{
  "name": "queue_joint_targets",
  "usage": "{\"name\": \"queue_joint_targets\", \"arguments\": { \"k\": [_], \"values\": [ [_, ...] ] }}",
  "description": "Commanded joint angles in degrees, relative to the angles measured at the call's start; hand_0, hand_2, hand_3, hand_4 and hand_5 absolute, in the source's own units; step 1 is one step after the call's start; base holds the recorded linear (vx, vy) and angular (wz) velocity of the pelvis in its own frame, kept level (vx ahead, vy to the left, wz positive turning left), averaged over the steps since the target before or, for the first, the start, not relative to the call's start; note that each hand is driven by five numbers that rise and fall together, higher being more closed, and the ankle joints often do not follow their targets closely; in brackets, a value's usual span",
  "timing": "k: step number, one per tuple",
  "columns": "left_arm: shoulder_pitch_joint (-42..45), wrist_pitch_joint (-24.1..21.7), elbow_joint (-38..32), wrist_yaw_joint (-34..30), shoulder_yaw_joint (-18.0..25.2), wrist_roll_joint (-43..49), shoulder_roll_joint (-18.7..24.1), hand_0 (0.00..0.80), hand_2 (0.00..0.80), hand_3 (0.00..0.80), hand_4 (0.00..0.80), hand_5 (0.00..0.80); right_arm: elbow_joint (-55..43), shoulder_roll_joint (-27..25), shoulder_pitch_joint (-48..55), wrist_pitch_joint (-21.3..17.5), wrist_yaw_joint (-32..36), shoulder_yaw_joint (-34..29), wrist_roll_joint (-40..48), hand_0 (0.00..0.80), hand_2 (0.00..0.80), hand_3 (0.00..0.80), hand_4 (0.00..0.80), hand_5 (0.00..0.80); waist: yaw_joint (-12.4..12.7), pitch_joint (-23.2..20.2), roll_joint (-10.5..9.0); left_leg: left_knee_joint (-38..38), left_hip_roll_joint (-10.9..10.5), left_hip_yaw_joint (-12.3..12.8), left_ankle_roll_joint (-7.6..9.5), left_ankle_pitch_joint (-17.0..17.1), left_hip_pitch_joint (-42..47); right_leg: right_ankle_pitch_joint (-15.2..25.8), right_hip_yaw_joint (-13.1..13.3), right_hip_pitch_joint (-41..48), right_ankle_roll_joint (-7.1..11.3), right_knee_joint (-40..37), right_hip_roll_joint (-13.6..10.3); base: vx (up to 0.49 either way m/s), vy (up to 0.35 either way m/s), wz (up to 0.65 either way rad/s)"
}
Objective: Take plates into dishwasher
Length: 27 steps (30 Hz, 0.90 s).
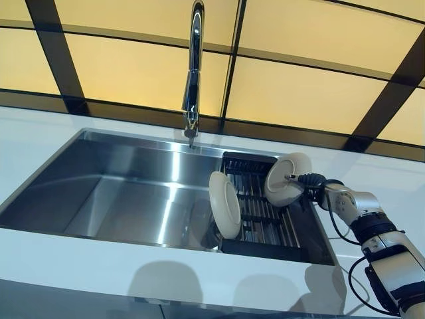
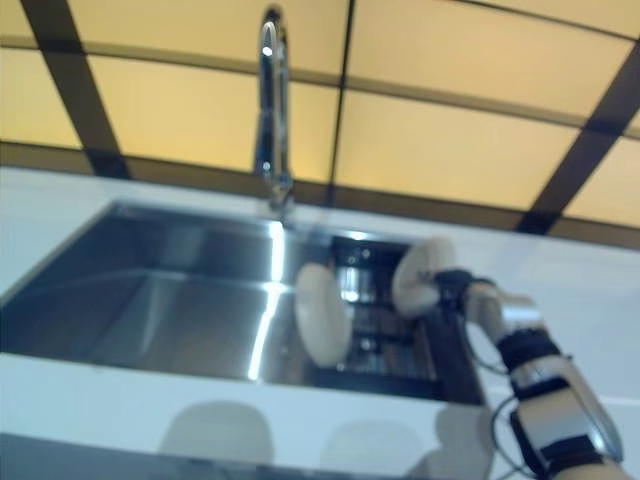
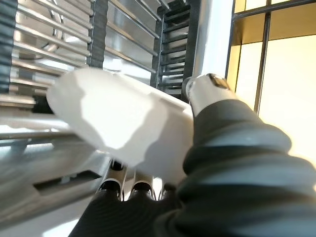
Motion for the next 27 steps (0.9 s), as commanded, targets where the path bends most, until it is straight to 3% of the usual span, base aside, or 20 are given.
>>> {"name": "queue_joint_targets", "arguments": {
  "k": [1,4,5,6,7,27],
  "values": [
    [-2.5,-0.5,0.6,0.9,-2.4,-1.7,0.7,0.000,0.000,0.000,0.000,0.000,1.1,-2.8,-5.5,-3.5,-0.3,3.1,-1.6,0.480,0.480,0.480,0.480,0.480,0.3,-1.2,-1.23,0.3,-1.8,2.4,2.27,-2.5,-0.7,-3.1,1.1,1.1,1.80,2.6,0.0,0.000,0.000,0.00],
    [-2.5,-0.6,0.6,0.9,-2.5,-1.8,0.7,0.000,0.000,0.000,0.000,0.000,1.0,-2.9,-5.8,-3.5,-0.4,3.3,-1.4,0.599,0.599,0.599,0.599,0.599,0.3,-1.3,-1.21,0.2,-1.8,2.4,2.25,-2.5,-0.7,-3.1,1.0,1.2,1.82,2.5,0.0,0.000,0.000,0.00],
    [-2.5,-0.5,0.6,1.0,-2.4,-1.7,0.6,0.000,0.000,0.000,0.000,0.000,0.8,-2.9,-5.8,-3.5,-0.7,3.4,-1.2,0.659,0.659,0.659,0.659,0.659,0.3,-1.4,-1.24,0.2,-1.9,2.4,2.25,-2.5,-0.7,-3.1,1.1,1.2,1.81,2.5,0.0,0.000,0.000,0.00],
    [-2.6,-0.6,0.7,1.0,-2.5,-1.8,0.6,0.000,0.000,0.000,0.000,0.000,0.6,-2.8,-5.9,-3.5,-0.9,3.5,-1.1,0.775,0.775,0.775,0.775,0.775,0.3,-1.4,-1.22,0.2,-1.9,2.4,2.26,-2.5,-0.7,-3.1,1.1,1.2,1.78,2.5,0.0,0.000,0.000,0.00],
    [-2.6,-0.6,0.8,1.0,-2.5,-1.8,0.6,0.000,0.000,0.000,0.000,0.000,0.7,-2.8,-5.9,-3.5,-0.9,3.5,-1.1,0.800,0.800,0.800,0.800,0.800,0.3,-1.4,-1.21,0.2,-1.9,2.4,2.26,-2.5,-0.7,-3.1,1.1,1.1,1.79,2.5,0.0,0.000,0.000,0.00],
    [-2.4,-0.7,0.8,1.0,-2.6,-1.9,0.4,0.000,0.000,0.000,0.000,0.000,0.3,-3.1,-6.3,-5.7,-2.2,3.4,-1.7,0.800,0.800,0.800,0.800,0.800,0.2,-2.0,-1.05,0.0,-2.0,2.5,2.30,-2.5,-0.5,-3.0,1.2,1.2,1.95,2.4,-0.2,0.000,0.000,0.00]
  ]
}}
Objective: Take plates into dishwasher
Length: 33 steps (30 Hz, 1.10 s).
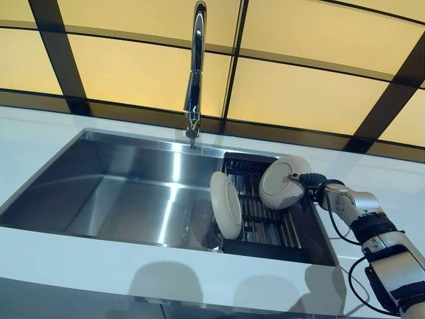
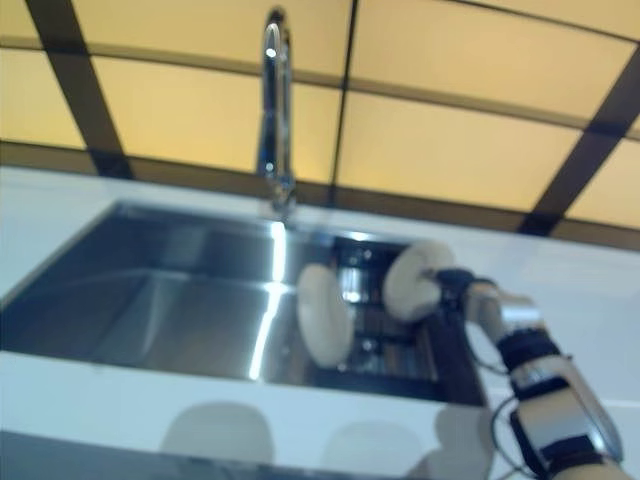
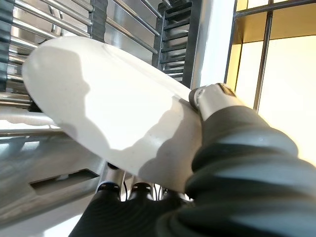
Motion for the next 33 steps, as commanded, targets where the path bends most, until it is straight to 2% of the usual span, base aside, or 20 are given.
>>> {"name": "queue_joint_targets", "arguments": {
  "k": [1,9,22,29,31,33],
  "values": [
    [-2.3,-0.6,0.7,0.7,-2.6,-1.6,0.4,0.000,0.000,0.000,0.000,0.000,0.1,-3.1,-6.3,-5.9,-1.4,3.4,-2.0,0.800,0.800,0.800,0.800,0.800,0.1,-1.9,-1.08,0.0,-1.9,2.6,2.29,-2.6,-0.5,-3.1,1.2,1.0,2.13,2.5,-0.1,0.000,0.000,0.00],
    [-1.8,-1.1,0.7,0.4,-2.4,-1.7,0.7,0.000,0.000,0.000,0.000,0.000,-3.8,-4.7,-6.3,-10.6,-4.0,2.7,-0.9,0.800,0.800,0.800,0.800,0.800,-0.1,-2.2,-1.08,0.0,-2.0,2.6,2.37,-2.7,-0.3,-3.4,1.1,1.3,2.36,2.9,-0.5,0.000,0.000,0.00],
    [-0.6,-1.7,1.3,0.4,-1.5,-1.6,0.8,0.000,0.000,0.000,0.000,0.000,-12.5,-6.8,-5.0,-16.0,-5.9,0.4,1.3,0.800,0.800,0.800,0.800,0.800,-1.0,-3.1,-1.50,-0.3,-2.4,2.8,3.00,-3.3,0.2,-2.7,2.1,1.2,3.15,2.6,-1.0,-0.018,0.033,0.00],
    [-0.2,-2.6,2.3,0.0,-0.2,-0.8,1.1,0.000,0.000,0.000,0.000,0.000,-21.2,-7.8,-3.0,-22.5,-8.5,-2.6,1.0,0.800,0.800,0.800,0.800,0.800,-2.5,-3.8,-1.64,0.4,-3.1,4.1,4.49,-4.2,0.9,-1.6,4.4,0.1,5.05,4.4,-2.6,-0.051,0.110,-0.06],
    [-0.3,-2.6,2.3,-0.1,0.0,-0.7,1.2,0.000,0.000,0.000,0.000,0.000,-22.4,-7.9,-2.6,-23.3,-9.0,-3.3,0.6,0.800,0.800,0.800,0.800,0.800,-2.8,-3.8,-1.51,0.6,-3.2,4.5,4.73,-4.4,1.0,-1.3,4.9,-0.3,5.49,4.8,-2.9,-0.052,0.118,-0.17],
    [0.0,-2.7,2.4,-0.1,0.3,-0.5,1.3,0.000,0.000,0.000,0.000,0.000,-24.7,-8.6,-1.7,-26.1,-10.7,-4.6,-1.2,0.800,0.800,0.800,0.800,0.800,-3.5,-3.8,-1.28,1.6,-3.5,5.0,5.15,-4.9,0.9,-0.4,6.2,-1.1,6.36,5.5,-3.5,-0.070,0.189,-0.20]
  ]
}}
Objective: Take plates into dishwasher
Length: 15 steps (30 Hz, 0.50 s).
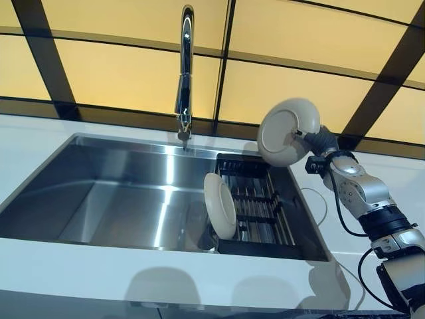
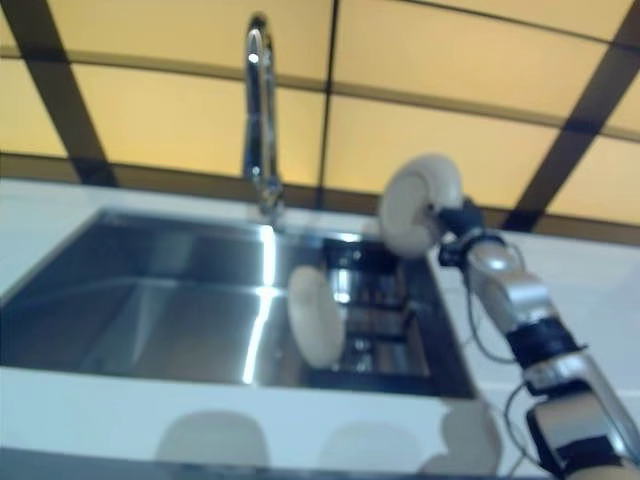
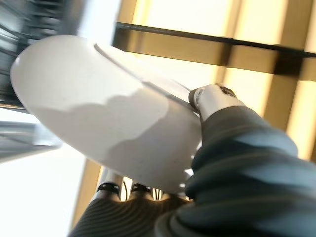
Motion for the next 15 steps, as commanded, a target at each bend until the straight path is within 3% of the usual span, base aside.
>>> {"name": "queue_joint_targets", "arguments": {
  "k": [1,4,7,11,15],
  "values": [
    [-1.1,-2.4,2.4,-0.1,-0.3,0.0,1.3,0.000,0.000,0.000,0.000,0.000,-4.5,-4.7,-1.1,-8.6,-3.1,-4.5,-1.5,0.800,0.800,0.800,0.800,0.800,-1.2,-3.3,-0.90,2.1,-3.0,3.0,4.60,-4.7,-0.5,-0.7,4.3,-1.7,6.19,5.7,-3.2,-0.040,0.149,-0.19],
    [-0.1,-2.2,2.5,0.1,0.2,1.4,1.8,0.000,0.000,0.000,0.000,0.000,-8.2,-5.4,1.0,-10.1,-4.6,-6.4,-1.6,0.800,0.800,0.800,0.800,0.800,-1.6,-3.3,-1.38,2.6,-3.0,3.8,4.59,-4.9,-0.7,0.7,4.5,-2.8,7.16,6.4,-3.6,-0.034,0.084,-0.34],
    [1.2,-1.7,2.8,0.6,1.3,2.6,2.4,0.000,0.000,0.000,0.000,0.000,-13.1,-5.7,3.8,-11.6,-5.6,-9.1,-2.3,0.800,0.800,0.800,0.800,0.800,-2.1,-2.8,-2.15,2.4,-2.6,5.4,4.15,-5.1,-0.3,2.8,2.9,-4.1,8.26,5.6,-3.8,-0.043,0.043,-0.50],
    [2.3,-0.6,3.2,1.1,2.4,2.9,2.5,0.000,0.000,0.000,0.000,0.000,-22.5,-5.9,9.6,-13.1,-7.5,-12.5,-4.6,0.800,0.800,0.800,0.800,0.800,-4.1,-2.1,-2.79,2.9,-1.7,10.0,3.88,-6.3,0.6,6.1,-0.6,-8.6,9.12,5.5,-4.3,-0.098,0.057,-0.82],
    [1.6,-1.0,5.0,1.0,4.1,2.1,2.5,0.000,0.000,0.000,0.000,0.000,-27.5,-7.2,13.9,-14.3,-6.6,-14.6,-4.9,0.800,0.800,0.800,0.800,0.800,-4.7,-2.4,-2.61,3.5,0.5,15.7,4.15,-6.1,0.0,5.1,-4.2,-7.7,8.34,10.0,-7.0,-0.158,0.025,-0.72]
  ]
}}
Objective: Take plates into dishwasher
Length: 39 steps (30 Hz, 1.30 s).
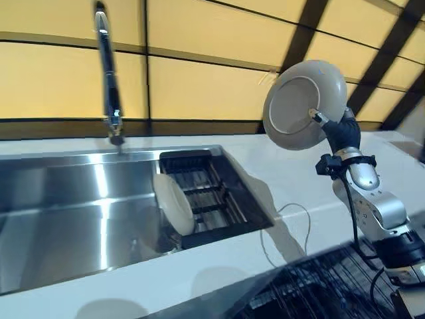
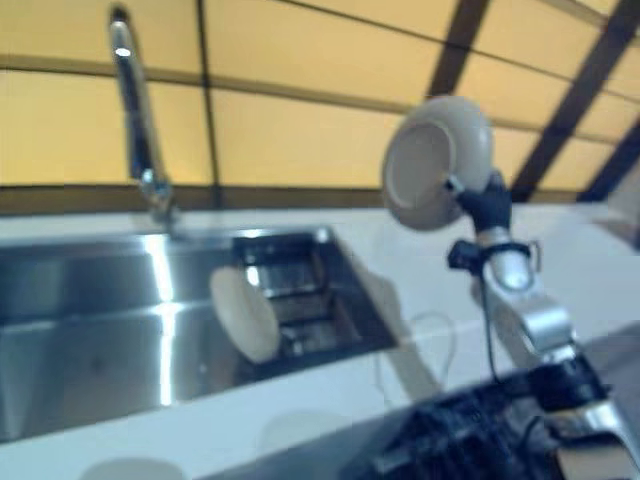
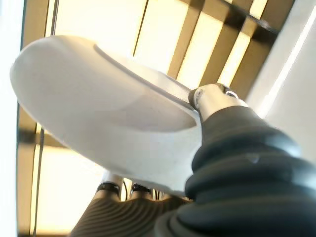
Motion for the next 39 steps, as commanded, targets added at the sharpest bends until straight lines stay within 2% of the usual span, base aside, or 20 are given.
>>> {"name": "queue_joint_targets", "arguments": {
  "k": [1,4,6,7,8,9,12,14,16,18,20,21,22,23,27,30,33,35,39],
  "values": [
    [-1.6,-1.1,3.3,0.4,1.1,1.3,1.3,0.000,0.000,0.000,0.000,0.000,-6.3,-5.2,-0.7,-5.5,-0.4,-5.9,-1.6,0.800,0.800,0.800,0.800,0.800,0.5,-1.4,-0.83,3.7,-2.9,-1.9,1.49,-5.5,-1.0,0.3,0.5,1.2,0.78,4.6,-7.2,-0.123,-0.024,-0.83],
    [-2.5,-1.5,3.4,0.3,0.8,0.3,1.6,0.000,0.000,0.000,0.000,0.000,-7.2,-7.0,3.1,-7.0,2.2,-8.0,0.4,0.800,0.800,0.800,0.800,0.800,0.0,-3.0,-0.89,3.7,-0.7,2.2,1.37,-4.6,-2.2,-1.4,-0.3,4.7,0.57,6.9,-9.3,-0.132,-0.077,-0.83],
    [-2.6,-2.0,3.3,0.2,0.7,-0.1,1.9,0.000,0.000,0.000,0.000,0.000,-6.7,-7.5,4.8,-7.7,3.7,-9.2,1.7,0.800,0.800,0.800,0.800,0.800,0.1,-3.7,-1.04,3.8,0.0,3.6,1.15,-4.3,-2.6,-1.6,-0.6,6.3,0.80,7.0,-10.2,-0.106,-0.121,-0.68],
    [-2.7,-2.6,3.1,0.2,0.7,-0.1,2.2,0.000,0.000,0.000,0.000,0.000,-6.2,-7.6,6.6,-8.2,5.1,-10.5,2.5,0.800,0.800,0.800,0.800,0.800,0.0,-4.8,-1.34,3.8,0.6,5.2,1.03,-3.9,-3.4,-1.8,-0.5,8.7,1.27,6.3,-11.2,-0.102,-0.184,-1.04],
    [-2.8,-2.7,2.9,0.2,0.5,-0.1,2.3,0.000,0.000,0.000,0.000,0.000,-6.1,-7.7,7.5,-8.3,5.5,-11.2,2.9,0.800,0.800,0.800,0.800,0.800,0.0,-5.2,-1.48,3.8,0.8,5.6,1.03,-3.8,-3.7,-1.9,-0.3,9.7,1.47,5.9,-11.5,-0.059,-0.269,-1.26],
    [-3.0,-2.7,2.6,0.1,0.2,0.2,2.5,0.000,0.000,0.000,0.000,0.000,-6.0,-7.7,8.7,-8.4,5.5,-11.9,3.0,0.800,0.800,0.800,0.800,0.800,-0.3,-6.0,-1.56,3.6,1.0,5.0,0.72,-4.7,-3.7,-2.8,0.7,11.2,2.34,5.6,-11.6,-0.025,-0.254,-1.19],
    [-3.8,-2.2,2.2,0.3,-0.2,0.6,3.1,0.000,0.000,0.000,0.000,0.000,-7.0,-6.9,10.0,-8.3,5.0,-12.9,2.8,0.800,0.800,0.800,0.800,0.800,-0.6,-7.0,-1.94,3.8,2.2,6.0,0.27,-3.8,-5.3,-3.6,1.2,12.7,2.57,4.8,-11.6,-0.124,-0.325,-0.53],
    [-4.3,-1.9,2.5,0.7,-0.1,0.6,3.4,0.000,0.000,0.000,0.000,0.000,-7.9,-6.2,10.3,-8.4,5.1,-13.0,2.8,0.800,0.800,0.800,0.800,0.800,-0.9,-7.3,-2.03,3.8,3.4,6.8,-0.47,-3.1,-5.9,-5.0,1.3,13.2,2.47,3.1,-10.8,-0.185,-0.413,-0.50],
    [-4.8,-1.4,2.8,1.2,0.6,0.8,3.6,0.000,0.000,0.000,0.000,0.000,-9.1,-5.6,10.5,-8.3,4.9,-12.6,2.8,0.800,0.800,0.800,0.800,0.800,-1.4,-7.3,-1.94,3.8,5.1,7.1,-1.96,-1.9,-6.2,-7.6,2.0,13.4,1.91,0.0,-9.0,-0.175,-0.500,-0.55],
    [-5.1,-1.2,2.9,1.9,1.1,0.8,4.0,0.000,0.000,0.000,0.000,0.000,-10.4,-4.6,10.9,-8.1,4.7,-11.7,3.0,0.800,0.800,0.800,0.800,0.800,-2.1,-6.5,-1.99,4.9,7.2,6.7,-3.03,-1.4,-7.2,-8.8,4.1,11.6,1.45,1.8,-7.6,-0.175,-0.575,-0.38],
    [-5.9,-1.2,2.5,2.4,1.2,1.5,3.8,0.000,0.000,0.000,0.000,0.000,-12.4,-4.2,12.3,-8.2,4.4,-11.4,2.7,0.800,0.800,0.800,0.800,0.800,-2.1,-5.4,-1.50,7.7,10.0,5.4,-5.19,0.3,-10.3,-11.1,3.7,11.7,0.07,0.9,-5.7,-0.172,-0.561,-0.13],
    [-5.9,-1.3,2.3,2.5,1.0,1.1,3.6,0.000,0.000,0.000,0.000,0.000,-12.9,-4.2,12.7,-7.7,4.5,-11.5,3.0,0.800,0.800,0.800,0.800,0.800,-2.1,-5.1,-1.36,8.4,10.3,4.9,-5.60,0.5,-10.9,-11.2,3.7,11.7,-0.25,0.9,-5.4,-0.254,-0.413,0.05],
    [-5.6,-2.7,1.3,1.3,1.1,-0.6,2.4,0.000,0.000,0.000,0.000,0.000,-12.9,-3.7,13.6,-7.0,5.9,-11.5,2.1,0.800,0.800,0.800,0.800,0.800,-2.0,-3.3,-0.04,10.0,11.8,4.2,-6.15,2.7,-12.9,-11.5,2.9,10.5,-1.89,1.9,-4.8,-0.279,-0.284,0.15],
    [-5.4,-3.7,0.6,0.5,0.9,-0.3,1.3,0.000,0.000,0.000,0.000,0.000,-12.3,-2.9,13.9,-6.9,8.2,-11.2,0.5,0.800,0.800,0.800,0.800,0.800,-2.2,-2.3,0.97,9.8,12.2,4.1,-6.62,3.3,-13.1,-12.0,2.5,10.3,-2.54,2.4,-4.7,-0.305,-0.236,0.18],
    [-5.0,-5.6,-0.9,0.0,-1.1,0.8,-2.1,0.000,0.000,0.000,0.000,0.000,-9.6,-1.0,15.5,-4.8,15.1,-8.9,-4.6,0.800,0.800,0.800,0.800,0.800,-3.8,-0.8,3.65,6.2,12.5,5.8,-7.00,5.7,-11.2,-13.0,2.1,9.9,-4.02,2.7,-4.1,-0.129,-0.080,0.15],
    [-5.6,-5.7,-1.0,0.4,-2.3,0.7,-2.6,0.000,0.000,0.000,0.000,0.000,-8.0,-1.0,17.1,-4.2,19.0,-7.2,-4.9,0.800,0.800,0.800,0.800,0.800,-5.1,-0.9,4.96,4.7,12.2,5.2,-7.46,6.3,-11.0,-13.2,2.6,8.8,-4.50,2.6,-3.7,-0.092,-0.031,0.20],
    [-6.1,-5.2,-0.8,0.1,-2.1,0.1,-2.5,0.000,0.000,0.000,0.000,0.000,-8.4,-0.9,19.1,-2.6,20.9,-6.8,-5.6,0.800,0.800,0.800,0.800,0.800,-6.0,-1.2,5.75,3.8,12.0,5.4,-7.91,6.5,-10.2,-13.3,2.6,8.4,-4.65,2.5,-3.8,-0.006,0.023,0.03],
    [-6.4,-4.6,-0.1,-0.3,-1.9,-0.1,-2.4,0.000,0.000,0.000,0.000,0.000,-9.3,-0.2,21.7,-1.2,21.9,-6.8,-8.8,0.800,0.800,0.800,0.800,0.800,-6.9,-1.1,6.64,2.5,11.4,4.6,-8.41,6.9,-9.7,-13.1,2.7,7.2,-4.64,2.6,-4.0,-0.028,0.109,0.14],
    [-6.4,-4.9,1.3,0.1,-2.1,-0.3,-2.9,0.000,0.000,0.000,0.000,0.000,-9.7,0.5,24.3,0.3,21.6,-5.9,-10.1,0.800,0.800,0.800,0.800,0.800,-7.7,-0.4,7.12,1.3,10.8,4.1,-8.62,7.4,-9.4,-12.5,2.9,6.3,-4.49,2.3,-4.2,-0.006,0.090,-0.02]
  ]
}}
